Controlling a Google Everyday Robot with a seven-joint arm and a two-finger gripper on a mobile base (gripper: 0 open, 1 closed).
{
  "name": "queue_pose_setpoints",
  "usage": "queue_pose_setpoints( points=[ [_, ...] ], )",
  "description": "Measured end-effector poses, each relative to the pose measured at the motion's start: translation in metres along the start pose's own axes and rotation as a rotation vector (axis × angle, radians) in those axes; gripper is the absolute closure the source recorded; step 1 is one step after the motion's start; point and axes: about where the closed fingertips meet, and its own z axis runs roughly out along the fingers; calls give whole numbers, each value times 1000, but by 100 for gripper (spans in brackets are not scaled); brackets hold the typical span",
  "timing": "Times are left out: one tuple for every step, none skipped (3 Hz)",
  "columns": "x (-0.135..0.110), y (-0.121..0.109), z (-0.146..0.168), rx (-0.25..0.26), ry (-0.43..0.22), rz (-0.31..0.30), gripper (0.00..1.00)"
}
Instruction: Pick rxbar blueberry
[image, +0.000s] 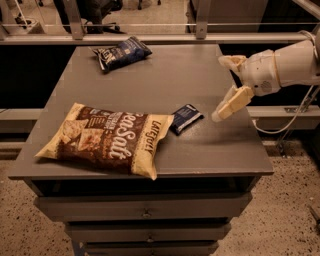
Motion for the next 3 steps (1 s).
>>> queue_pose_setpoints(
  points=[
    [7,13,20,-58,-8,39,0],
    [13,23,38,-118,-15,77,0],
    [18,30,54,-171,-16,110,0]
  ],
)
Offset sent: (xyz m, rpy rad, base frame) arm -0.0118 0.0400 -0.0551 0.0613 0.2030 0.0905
